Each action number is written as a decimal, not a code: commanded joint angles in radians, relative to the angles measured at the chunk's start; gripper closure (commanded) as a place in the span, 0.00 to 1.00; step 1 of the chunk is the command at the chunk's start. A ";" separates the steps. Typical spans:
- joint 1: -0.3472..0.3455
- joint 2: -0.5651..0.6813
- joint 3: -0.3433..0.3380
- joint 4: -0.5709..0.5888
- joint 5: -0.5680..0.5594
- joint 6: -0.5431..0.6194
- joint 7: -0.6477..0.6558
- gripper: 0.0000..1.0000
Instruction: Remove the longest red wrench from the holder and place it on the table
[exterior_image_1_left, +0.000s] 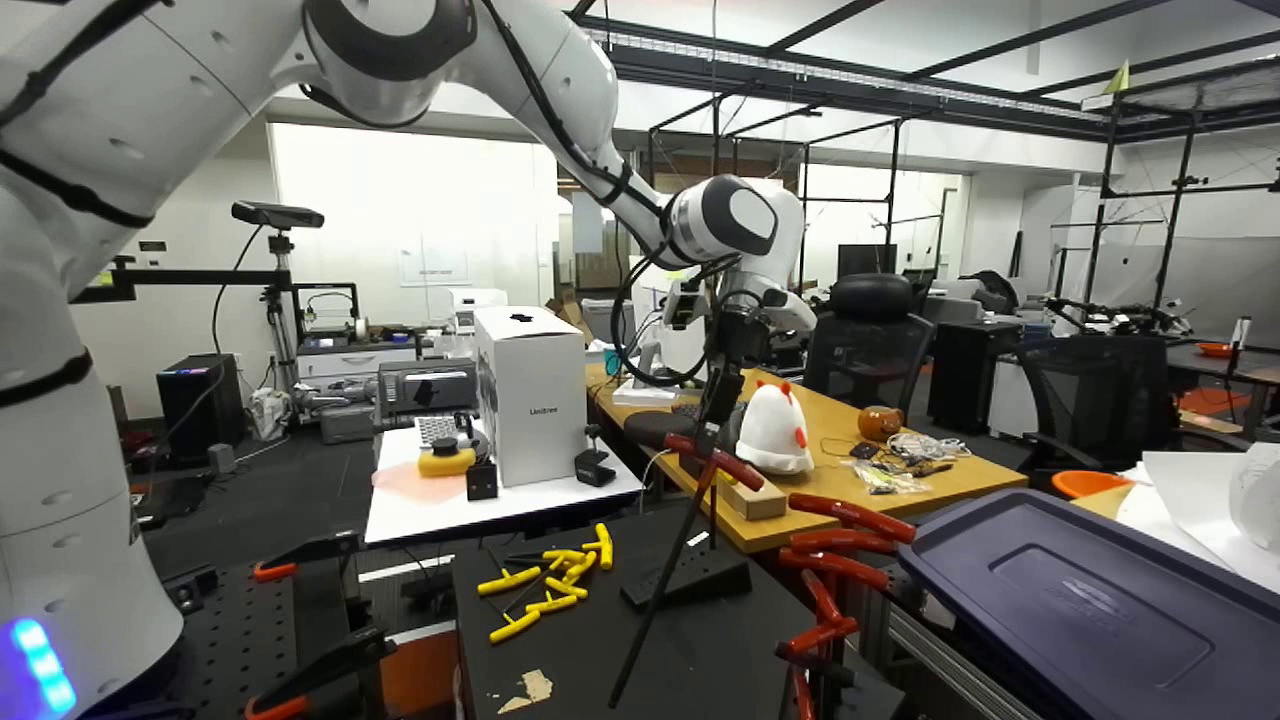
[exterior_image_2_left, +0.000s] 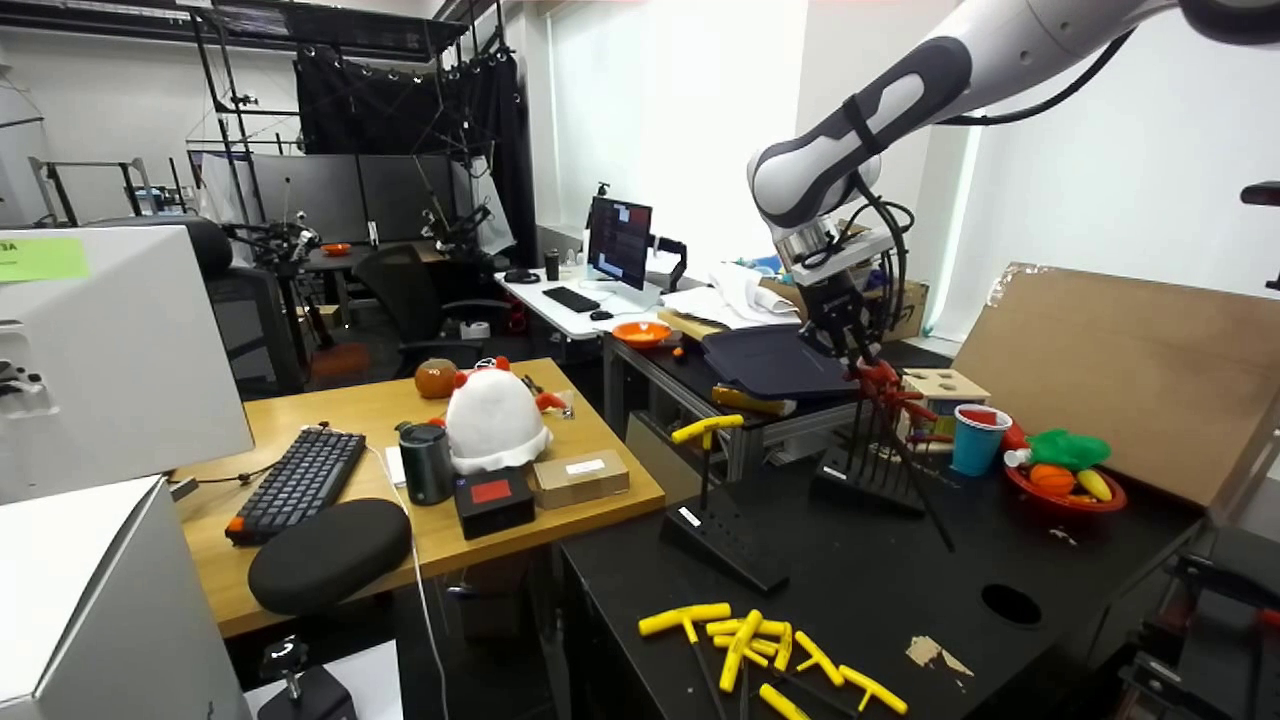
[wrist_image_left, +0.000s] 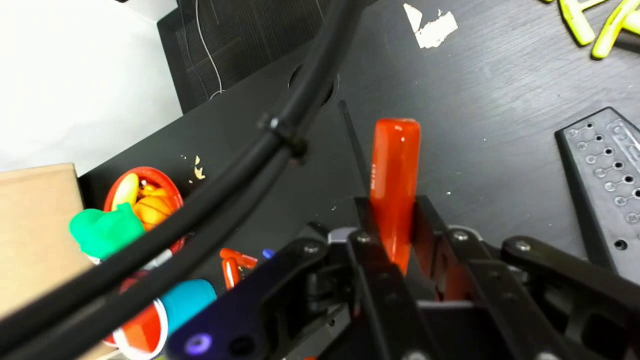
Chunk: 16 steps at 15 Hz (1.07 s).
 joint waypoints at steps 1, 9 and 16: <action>0.007 0.073 -0.023 0.127 -0.032 -0.102 0.001 0.94; -0.003 0.176 -0.018 0.277 -0.020 -0.178 -0.031 0.94; -0.035 0.088 0.013 0.236 0.044 -0.078 -0.085 0.94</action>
